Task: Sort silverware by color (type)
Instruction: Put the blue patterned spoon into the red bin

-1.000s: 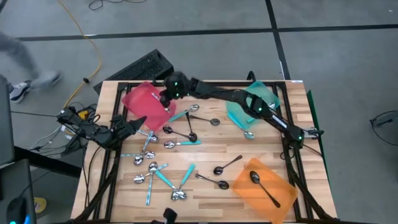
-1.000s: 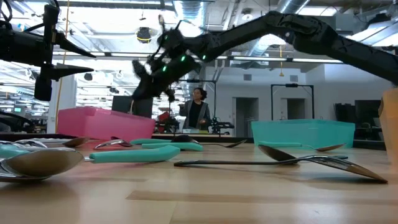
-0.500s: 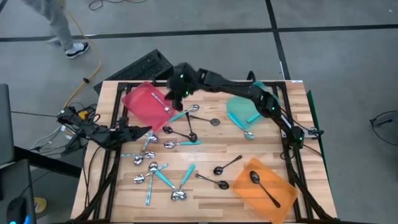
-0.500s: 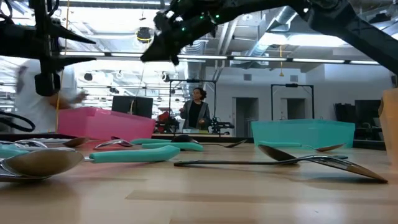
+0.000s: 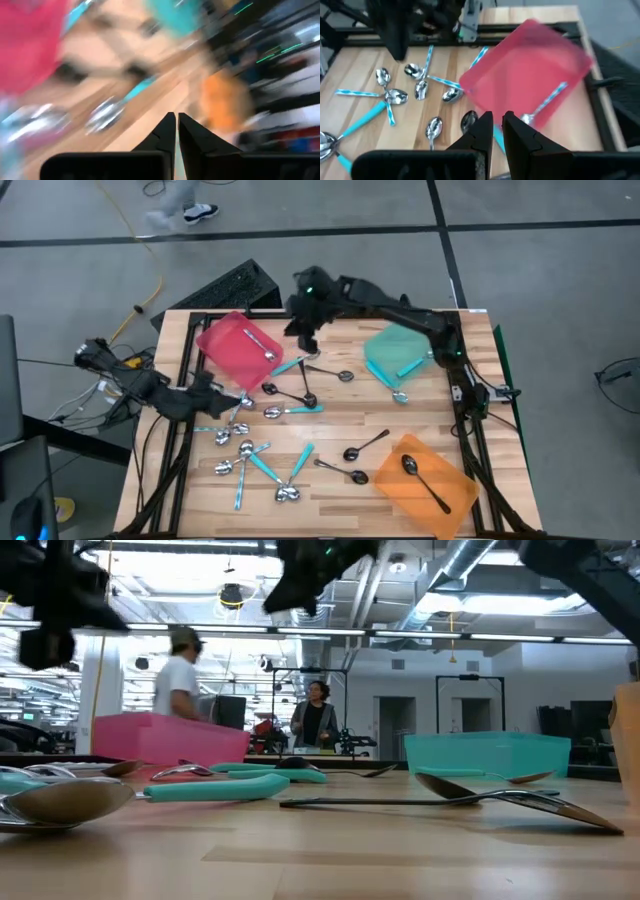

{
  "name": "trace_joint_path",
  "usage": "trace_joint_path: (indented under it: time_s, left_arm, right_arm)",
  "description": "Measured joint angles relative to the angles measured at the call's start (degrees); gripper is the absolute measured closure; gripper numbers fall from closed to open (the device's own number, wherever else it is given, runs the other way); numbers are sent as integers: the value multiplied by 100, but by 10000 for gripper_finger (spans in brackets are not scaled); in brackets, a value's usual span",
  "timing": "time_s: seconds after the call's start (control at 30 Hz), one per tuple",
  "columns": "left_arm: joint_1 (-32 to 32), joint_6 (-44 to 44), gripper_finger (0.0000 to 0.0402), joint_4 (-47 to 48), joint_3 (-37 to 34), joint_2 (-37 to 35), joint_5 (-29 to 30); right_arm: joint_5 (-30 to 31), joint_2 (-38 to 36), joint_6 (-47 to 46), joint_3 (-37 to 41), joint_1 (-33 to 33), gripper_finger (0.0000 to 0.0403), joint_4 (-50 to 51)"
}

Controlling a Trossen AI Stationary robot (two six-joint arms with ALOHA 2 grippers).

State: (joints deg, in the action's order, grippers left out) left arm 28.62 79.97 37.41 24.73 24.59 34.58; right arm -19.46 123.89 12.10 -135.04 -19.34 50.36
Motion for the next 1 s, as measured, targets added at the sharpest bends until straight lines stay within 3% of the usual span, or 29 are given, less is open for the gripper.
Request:
trace_joint_path:
  time_s: [0.13,0.23,0.37,0.6,0.73,0.9,1.0]
  left_arm:
    - [-4,1207,401,1289,333,1324,-930]
    - [-7,1271,396,1121,324,2152,-1446]
    - [-62,1215,367,743,324,2880,-1530]
    - [-278,708,271,433,574,3088,-1529]
    - [-494,545,227,1282,942,3081,-1654]
    - [-787,780,221,2243,1068,3085,-1638]
    - [-874,739,223,2303,1067,3083,-1684]
  right_arm:
    - [4,-435,0,0,-105,336,89]
    - [4,-680,0,0,-196,336,127]
    - [15,-801,-2,0,-313,336,225]
    - [15,-806,-2,2,-394,336,673]
    - [22,-806,-2,2,-408,336,703]
    - [24,-806,-3,2,-401,336,685]
    - [24,-806,-4,4,-401,336,687]
